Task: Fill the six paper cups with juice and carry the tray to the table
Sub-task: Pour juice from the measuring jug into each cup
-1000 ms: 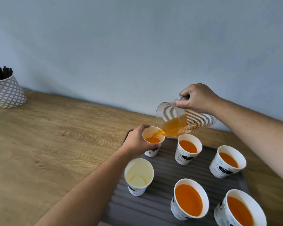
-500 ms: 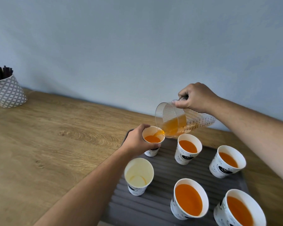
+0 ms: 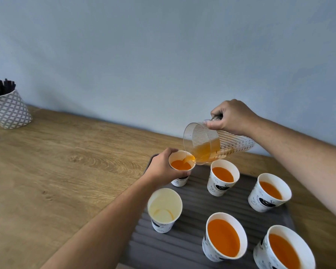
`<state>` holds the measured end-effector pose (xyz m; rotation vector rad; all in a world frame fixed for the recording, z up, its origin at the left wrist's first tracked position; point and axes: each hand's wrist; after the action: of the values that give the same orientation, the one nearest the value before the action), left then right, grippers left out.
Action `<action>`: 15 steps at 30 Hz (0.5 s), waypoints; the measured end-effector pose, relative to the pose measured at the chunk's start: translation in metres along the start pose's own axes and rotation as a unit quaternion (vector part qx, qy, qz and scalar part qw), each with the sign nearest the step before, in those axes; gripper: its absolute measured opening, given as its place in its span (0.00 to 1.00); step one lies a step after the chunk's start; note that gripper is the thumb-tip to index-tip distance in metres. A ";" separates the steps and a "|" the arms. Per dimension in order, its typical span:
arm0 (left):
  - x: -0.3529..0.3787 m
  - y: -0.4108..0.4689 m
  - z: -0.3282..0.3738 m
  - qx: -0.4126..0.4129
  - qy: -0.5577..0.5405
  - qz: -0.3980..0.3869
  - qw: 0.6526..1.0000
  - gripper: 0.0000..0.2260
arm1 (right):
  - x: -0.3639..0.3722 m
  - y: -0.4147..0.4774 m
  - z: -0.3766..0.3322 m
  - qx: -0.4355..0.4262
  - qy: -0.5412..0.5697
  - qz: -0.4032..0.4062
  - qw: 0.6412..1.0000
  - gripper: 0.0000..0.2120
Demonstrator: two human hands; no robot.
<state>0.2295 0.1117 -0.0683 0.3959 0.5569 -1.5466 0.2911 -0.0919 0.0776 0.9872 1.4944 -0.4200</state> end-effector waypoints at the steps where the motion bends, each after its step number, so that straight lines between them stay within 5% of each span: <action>1: 0.000 0.000 0.000 -0.001 -0.001 -0.001 1.000 0.36 | 0.000 0.000 0.000 0.001 0.002 0.000 1.000 0.24; 15: -0.004 -0.007 -0.003 -0.021 -0.067 -0.046 0.996 0.44 | -0.007 -0.008 0.011 0.065 0.121 0.071 0.988 0.24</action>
<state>0.2226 0.1166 -0.0682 0.2345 0.5080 -1.6344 0.2913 -0.1070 0.0792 1.2763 1.6160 -0.3043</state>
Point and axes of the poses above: each hand's wrist, its own y-axis towards the middle knuckle, its own x-axis out of the palm, z = x × y, and after that the axes turned 8 degrees about -x, right-handed
